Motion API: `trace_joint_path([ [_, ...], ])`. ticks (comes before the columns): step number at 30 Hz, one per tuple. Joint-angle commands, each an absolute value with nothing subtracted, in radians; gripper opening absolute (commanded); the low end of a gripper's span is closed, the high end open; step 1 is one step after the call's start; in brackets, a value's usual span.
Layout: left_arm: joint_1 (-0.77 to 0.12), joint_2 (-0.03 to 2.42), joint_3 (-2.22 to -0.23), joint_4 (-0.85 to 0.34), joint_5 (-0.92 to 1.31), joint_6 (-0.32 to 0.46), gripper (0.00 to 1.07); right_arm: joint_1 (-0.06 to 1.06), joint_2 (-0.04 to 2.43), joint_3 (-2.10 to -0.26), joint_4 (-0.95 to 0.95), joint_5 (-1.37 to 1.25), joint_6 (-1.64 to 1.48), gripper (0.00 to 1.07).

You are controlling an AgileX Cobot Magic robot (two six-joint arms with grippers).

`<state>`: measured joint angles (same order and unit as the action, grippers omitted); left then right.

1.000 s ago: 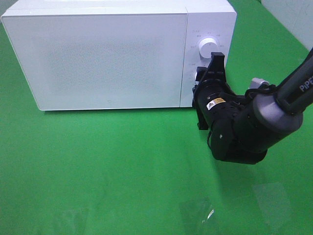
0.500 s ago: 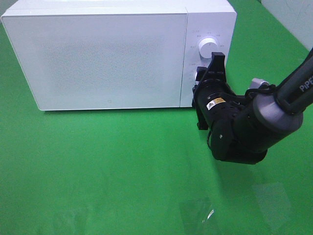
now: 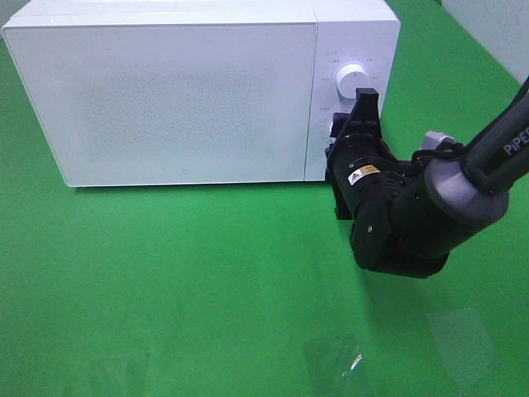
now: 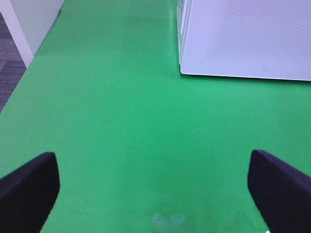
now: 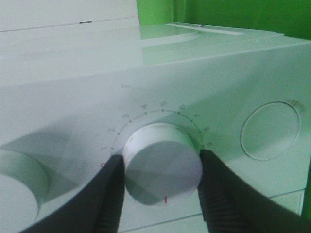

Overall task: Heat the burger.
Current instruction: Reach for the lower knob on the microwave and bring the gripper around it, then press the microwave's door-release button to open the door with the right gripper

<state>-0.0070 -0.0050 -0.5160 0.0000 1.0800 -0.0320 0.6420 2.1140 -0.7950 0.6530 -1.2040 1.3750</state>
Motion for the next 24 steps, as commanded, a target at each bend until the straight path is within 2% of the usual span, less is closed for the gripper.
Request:
trace_joint_path([
  [1, -0.004, -0.021, -0.516, 0.000, 1.066, -0.029, 1.01, 0.632, 2.094, -0.828, 0.646, -1.432, 1.343, 0.39],
  [5, -0.004, -0.021, -0.516, 0.000, 1.066, -0.029, 1.01, 0.632, 2.094, -0.828, 0.662, -1.432, 1.322, 0.46],
  [6, -0.004, -0.021, -0.516, 0.000, 1.066, -0.029, 1.01, 0.632, 2.094, -0.828, 0.662, -1.432, 1.310, 0.52],
  [7, -0.004, -0.021, -0.516, 0.000, 1.066, -0.029, 1.01, 0.632, 2.094, -0.828, 0.662, -1.432, 1.310, 0.52],
  [8, -0.004, -0.021, -0.516, 0.000, 1.066, -0.029, 1.01, 0.632, 2.094, -0.825, 0.661, -1.432, 1.301, 0.58],
  [13, -0.004, -0.021, -0.516, 0.000, 1.066, -0.029, 1.01, 0.653, 2.076, -0.788, 0.663, -1.422, 1.287, 0.68],
  [20, -0.004, -0.021, -0.516, 0.000, 1.066, -0.029, 1.01, 0.701, 2.032, -0.713, 0.646, -1.409, 1.229, 0.69],
  [24, -0.004, -0.021, -0.516, 0.000, 1.066, -0.029, 1.01, 0.728, 1.976, -0.638, 0.602, -1.307, 1.186, 0.69],
])
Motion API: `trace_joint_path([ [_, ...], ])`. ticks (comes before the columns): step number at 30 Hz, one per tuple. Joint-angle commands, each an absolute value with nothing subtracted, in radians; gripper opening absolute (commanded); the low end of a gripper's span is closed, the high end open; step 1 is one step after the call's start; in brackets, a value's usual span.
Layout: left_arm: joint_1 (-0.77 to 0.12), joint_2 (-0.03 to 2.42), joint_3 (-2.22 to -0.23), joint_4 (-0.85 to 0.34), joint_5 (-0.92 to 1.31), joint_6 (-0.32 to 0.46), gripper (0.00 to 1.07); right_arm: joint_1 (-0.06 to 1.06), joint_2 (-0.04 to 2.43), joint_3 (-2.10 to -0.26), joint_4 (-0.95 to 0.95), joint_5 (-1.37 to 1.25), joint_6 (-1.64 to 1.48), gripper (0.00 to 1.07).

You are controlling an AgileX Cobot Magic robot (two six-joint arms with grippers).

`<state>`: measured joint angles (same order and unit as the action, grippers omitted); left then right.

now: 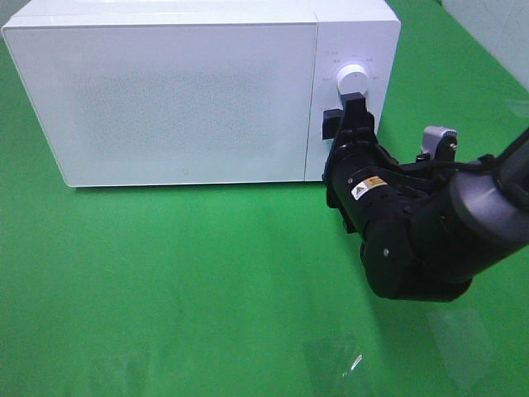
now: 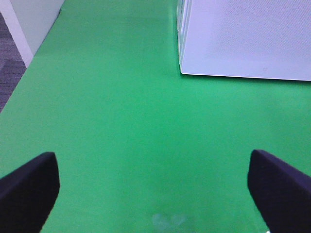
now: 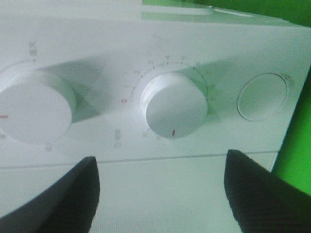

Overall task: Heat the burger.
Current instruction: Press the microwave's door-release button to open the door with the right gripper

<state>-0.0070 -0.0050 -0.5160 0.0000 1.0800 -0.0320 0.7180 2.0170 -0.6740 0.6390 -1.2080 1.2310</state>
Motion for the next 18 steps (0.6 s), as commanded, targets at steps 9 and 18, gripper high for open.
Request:
trace_joint_path([
  [9, -0.004, -0.021, -0.516, 0.000, 1.066, -0.029, 1.01, 0.722, 1.761, -0.537, 0.551, -1.011, 0.736, 0.69],
  [18, -0.004, -0.021, -0.516, 0.000, 1.066, -0.029, 1.01, 0.722, 1.612, -0.537, 0.556, -0.713, 0.206, 0.69],
])
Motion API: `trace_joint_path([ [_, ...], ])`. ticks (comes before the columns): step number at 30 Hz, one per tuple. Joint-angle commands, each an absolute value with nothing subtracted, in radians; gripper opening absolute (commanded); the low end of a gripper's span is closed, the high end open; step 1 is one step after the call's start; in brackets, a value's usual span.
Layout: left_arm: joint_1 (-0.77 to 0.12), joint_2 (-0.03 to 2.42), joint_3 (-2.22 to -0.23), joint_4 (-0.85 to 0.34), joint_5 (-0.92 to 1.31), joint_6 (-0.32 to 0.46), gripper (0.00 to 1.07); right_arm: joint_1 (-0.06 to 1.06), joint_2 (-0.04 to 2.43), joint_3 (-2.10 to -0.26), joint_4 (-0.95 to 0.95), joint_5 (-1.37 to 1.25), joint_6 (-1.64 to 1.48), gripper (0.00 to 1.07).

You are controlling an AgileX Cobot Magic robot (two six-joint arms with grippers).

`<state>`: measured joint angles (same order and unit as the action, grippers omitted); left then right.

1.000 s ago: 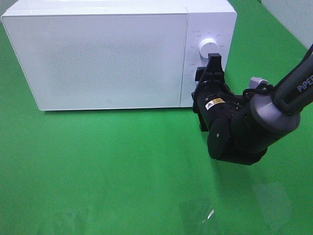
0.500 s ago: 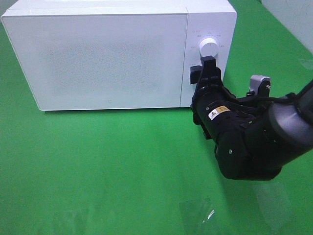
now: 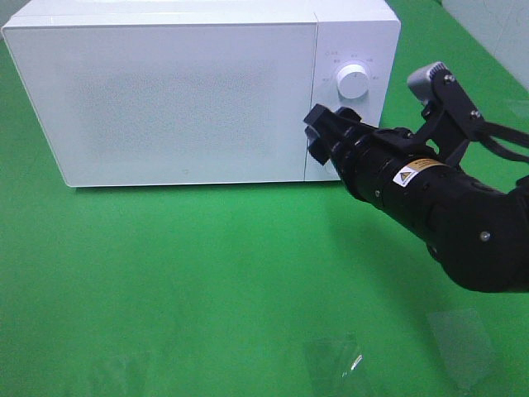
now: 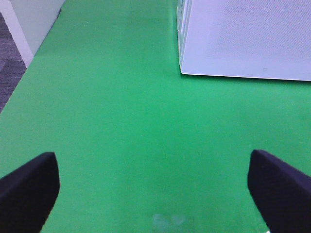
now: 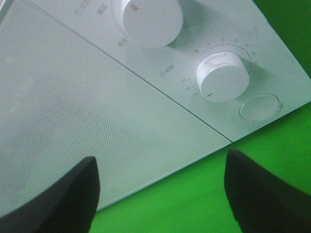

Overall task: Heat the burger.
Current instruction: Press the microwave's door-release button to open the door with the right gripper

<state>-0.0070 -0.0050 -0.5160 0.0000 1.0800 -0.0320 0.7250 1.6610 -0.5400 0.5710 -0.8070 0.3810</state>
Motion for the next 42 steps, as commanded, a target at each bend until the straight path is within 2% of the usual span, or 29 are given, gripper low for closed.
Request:
trace_joint_path([
  [1, -0.004, -0.021, -0.516, 0.000, 1.066, -0.029, 1.01, 0.722, 1.598, -0.537, 0.556, -0.679, 0.154, 0.69],
  [10, -0.004, -0.021, -0.516, 0.000, 1.066, -0.029, 1.01, 0.722, 1.442, -0.537, 0.502, -0.424, -0.140, 0.69],
  [17, -0.004, -0.021, -0.516, 0.000, 1.066, -0.029, 1.01, 0.722, 1.362, -0.563, 0.408, -0.255, -0.145, 0.69],
  [25, -0.004, -0.021, -0.516, 0.000, 1.066, -0.029, 1.01, 0.722, 1.266, -0.721, 0.203, 0.204, -0.099, 0.69],
  [30, -0.004, -0.021, -0.516, 0.000, 1.066, -0.029, 1.01, 0.722, 1.213, -0.755, 0.148, 0.350, -0.090, 0.69],
  [32, -0.004, -0.021, -0.516, 0.000, 1.066, -0.029, 1.01, 0.723, 1.131, -0.755, 0.107, 0.463, -0.094, 0.72],
  [35, -0.004, -0.021, -0.516, 0.000, 1.066, -0.029, 1.01, 0.723, 1.113, -0.755, 0.098, 0.488, -0.094, 0.73],
  [36, -0.004, -0.021, -0.516, 0.000, 1.066, -0.029, 1.01, 0.723, 1.063, -0.755, 0.076, 0.562, -0.094, 0.78],
  [38, -0.004, -0.021, -0.516, 0.000, 1.066, -0.029, 1.01, 0.723, 1.026, -0.755, 0.059, 0.622, -0.092, 0.81],
  [41, -0.004, -0.021, -0.516, 0.000, 1.066, -0.029, 1.01, 0.723, 1.006, -0.755, 0.053, 0.655, -0.090, 0.82],
  [42, -0.004, -0.021, -0.516, 0.000, 1.066, -0.029, 1.01, 0.723, 0.959, -0.755, 0.028, 0.744, -0.078, 0.81],
])
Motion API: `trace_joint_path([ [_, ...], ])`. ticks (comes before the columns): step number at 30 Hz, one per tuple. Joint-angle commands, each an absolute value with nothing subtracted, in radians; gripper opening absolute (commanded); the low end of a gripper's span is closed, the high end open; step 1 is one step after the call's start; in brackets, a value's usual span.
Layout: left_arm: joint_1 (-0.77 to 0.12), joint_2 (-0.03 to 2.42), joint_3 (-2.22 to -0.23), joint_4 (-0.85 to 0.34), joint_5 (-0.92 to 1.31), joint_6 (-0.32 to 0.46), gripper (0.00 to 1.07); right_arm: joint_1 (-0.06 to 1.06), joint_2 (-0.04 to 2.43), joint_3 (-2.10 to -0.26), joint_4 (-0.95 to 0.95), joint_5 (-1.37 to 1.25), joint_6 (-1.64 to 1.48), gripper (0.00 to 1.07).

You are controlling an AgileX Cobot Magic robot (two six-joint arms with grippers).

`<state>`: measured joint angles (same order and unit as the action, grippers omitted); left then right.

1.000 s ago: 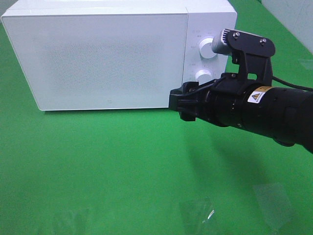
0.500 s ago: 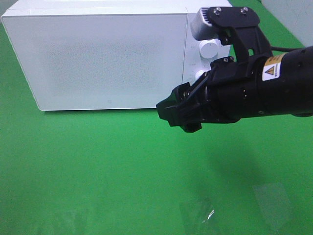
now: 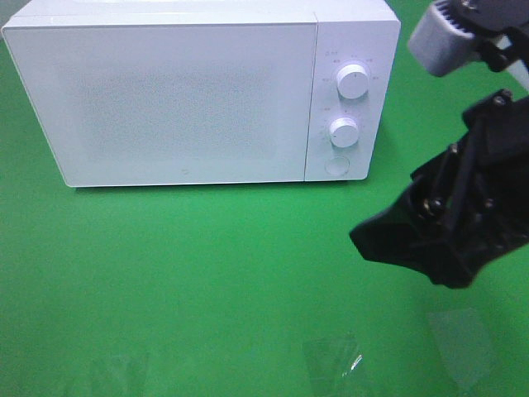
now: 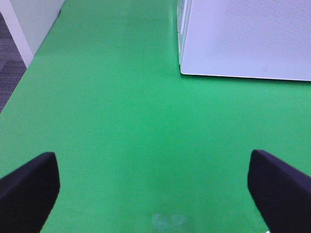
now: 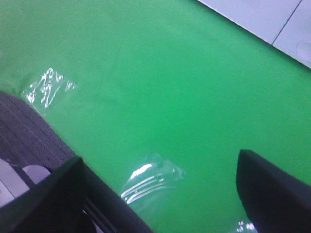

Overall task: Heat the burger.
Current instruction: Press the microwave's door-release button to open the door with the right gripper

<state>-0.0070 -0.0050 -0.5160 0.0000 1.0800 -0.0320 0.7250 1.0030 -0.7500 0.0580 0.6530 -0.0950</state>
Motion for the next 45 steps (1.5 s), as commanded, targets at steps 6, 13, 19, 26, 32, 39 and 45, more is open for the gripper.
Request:
trace_joint_path([
  [6, -0.004, -0.021, -0.516, 0.000, 1.066, -0.029, 1.01, 0.723, 0.861, -0.751, -0.033, 0.834, -0.038, 0.80],
  [13, -0.004, -0.021, -0.516, 0.000, 1.066, -0.029, 1.01, 0.670, 0.633, -0.672, -0.115, 0.856, 0.042, 0.79],
  [19, -0.004, -0.021, -0.516, 0.000, 1.066, -0.029, 1.01, 0.432, 0.428, -0.613, -0.121, 0.893, 0.034, 0.78],
  [26, -0.004, -0.021, -0.516, 0.000, 1.066, -0.029, 1.01, 0.224, 0.225, -0.561, -0.122, 0.907, 0.075, 0.76],
  [32, -0.004, -0.021, -0.516, 0.000, 1.066, -0.029, 1.01, 0.125, 0.117, -0.523, -0.120, 0.905, 0.076, 0.76],
  [39, -0.004, -0.021, -0.516, 0.000, 1.066, -0.029, 1.01, 0.052, 0.013, -0.517, -0.116, 0.909, 0.076, 0.76],
  [45, -0.004, -0.021, -0.516, 0.000, 1.066, -0.029, 1.01, 0.013, -0.031, -0.496, -0.103, 0.958, 0.075, 0.76],
])
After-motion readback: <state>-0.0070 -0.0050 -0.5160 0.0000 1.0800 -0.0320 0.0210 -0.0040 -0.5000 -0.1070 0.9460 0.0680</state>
